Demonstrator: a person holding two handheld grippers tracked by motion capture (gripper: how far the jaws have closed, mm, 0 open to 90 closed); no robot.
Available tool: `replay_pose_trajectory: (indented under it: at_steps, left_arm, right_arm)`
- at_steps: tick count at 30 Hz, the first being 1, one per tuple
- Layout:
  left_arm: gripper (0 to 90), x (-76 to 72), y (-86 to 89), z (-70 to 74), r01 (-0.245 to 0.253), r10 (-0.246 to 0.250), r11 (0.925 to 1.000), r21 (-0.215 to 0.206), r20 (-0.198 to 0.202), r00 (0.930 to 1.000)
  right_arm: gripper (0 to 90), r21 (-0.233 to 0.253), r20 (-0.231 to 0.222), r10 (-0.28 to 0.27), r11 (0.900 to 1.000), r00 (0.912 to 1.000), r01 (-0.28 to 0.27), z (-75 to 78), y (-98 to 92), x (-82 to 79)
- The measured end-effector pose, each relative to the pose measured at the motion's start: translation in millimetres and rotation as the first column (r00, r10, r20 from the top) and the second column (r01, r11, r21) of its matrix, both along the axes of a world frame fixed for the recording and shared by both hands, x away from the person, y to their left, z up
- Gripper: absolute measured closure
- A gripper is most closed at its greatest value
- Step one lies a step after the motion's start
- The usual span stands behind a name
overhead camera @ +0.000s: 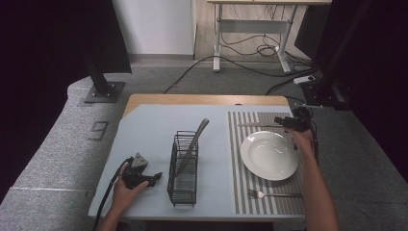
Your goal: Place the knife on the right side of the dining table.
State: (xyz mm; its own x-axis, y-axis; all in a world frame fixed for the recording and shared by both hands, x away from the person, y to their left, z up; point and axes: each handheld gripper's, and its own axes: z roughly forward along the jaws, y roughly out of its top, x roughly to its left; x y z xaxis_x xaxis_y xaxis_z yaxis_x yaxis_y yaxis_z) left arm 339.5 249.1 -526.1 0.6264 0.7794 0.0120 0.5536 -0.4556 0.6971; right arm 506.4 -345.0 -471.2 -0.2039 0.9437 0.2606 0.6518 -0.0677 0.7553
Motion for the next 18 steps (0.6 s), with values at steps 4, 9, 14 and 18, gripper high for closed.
replay_pose_trajectory:
  at_steps: [4, 9, 14, 18]
  left_arm:
    - [20.3, 0.1, 0.1, 0.1, 0.001, -0.001, 1.0, 0.0, -0.001, 1.0]
    - [20.3, 0.1, 0.0, 0.1, 0.0, 0.0, 1.0, 0.001, -0.001, 1.0]
    - [20.2, 0.1, 0.0, 0.1, -0.001, 0.001, 1.0, 0.0, -0.002, 1.0]
    - [20.2, 0.1, 0.0, 0.1, -0.001, 0.001, 1.0, 0.0, -0.002, 1.0]
  right_arm:
    - [41.7, 0.007, 0.031, 0.033, 0.999, 0.999, -0.033, 10.0, 9.1, -26.4]
    - [41.4, 0.017, 0.068, 0.078, 0.997, 0.9947, -0.079, 13.3, 22.8, -60.2]
    - [40.6, 0.009, 0.115, 0.13, 0.991, 0.9848, -0.132, 18.7, 36.4, -96.4]
    - [40.1, 0.012, 0.148, 0.165, 0.986, 0.9751, -0.168, 22.5, 45.9, -121.6]
